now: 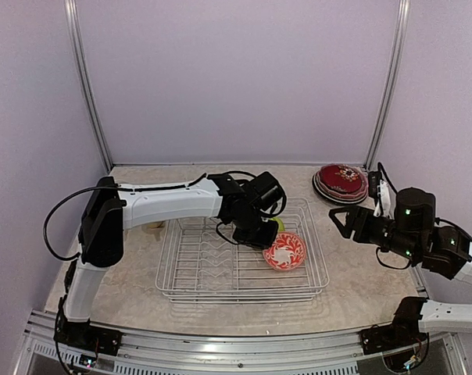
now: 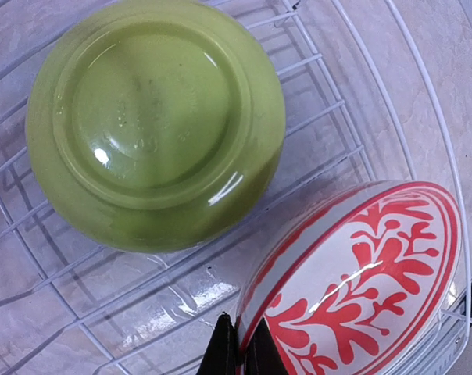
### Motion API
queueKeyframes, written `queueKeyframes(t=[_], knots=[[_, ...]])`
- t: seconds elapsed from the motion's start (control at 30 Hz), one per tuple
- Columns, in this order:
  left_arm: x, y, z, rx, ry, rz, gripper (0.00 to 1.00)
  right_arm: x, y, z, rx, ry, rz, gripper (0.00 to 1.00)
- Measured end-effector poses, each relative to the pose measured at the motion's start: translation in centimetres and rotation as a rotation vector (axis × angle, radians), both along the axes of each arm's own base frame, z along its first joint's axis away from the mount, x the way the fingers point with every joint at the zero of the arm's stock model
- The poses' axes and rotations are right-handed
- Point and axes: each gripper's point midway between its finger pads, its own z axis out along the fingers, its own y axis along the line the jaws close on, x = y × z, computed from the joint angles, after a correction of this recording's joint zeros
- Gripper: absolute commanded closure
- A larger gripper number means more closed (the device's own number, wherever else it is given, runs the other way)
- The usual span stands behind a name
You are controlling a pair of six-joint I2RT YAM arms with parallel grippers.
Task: Unload the mixed dishes from the dish rack
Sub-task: Grab the bowl from the dish rack.
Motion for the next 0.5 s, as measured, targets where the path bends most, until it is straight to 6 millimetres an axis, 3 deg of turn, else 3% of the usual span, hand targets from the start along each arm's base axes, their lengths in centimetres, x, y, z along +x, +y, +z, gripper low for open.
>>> queueKeyframes(t=[0.13, 0.23, 0.37, 0.5], knots=[[-0.4, 0.7, 0.5, 0.0, 0.002, -0.004, 1.0, 0.0, -0.2, 0.2, 0.006, -0.007, -0.008, 0.33], [-1.2, 1.5, 2.2, -0.008, -0.001, -0.015, 1.0, 0.0, -0.5, -0.1, 0.005, -0.007, -0.018, 0.32], [-1.8, 3.0, 6.3, -0.059, -0.035, -0.012, 1.0, -0.1, -1.0, -0.5, 0.004, -0.005, -0.034, 0.27], [-2.3, 5.9, 10.9, -0.123, -0.085, 0.021, 1.0, -0.2, -1.5, -0.7, 0.0, -0.01, -0.054, 0.21]])
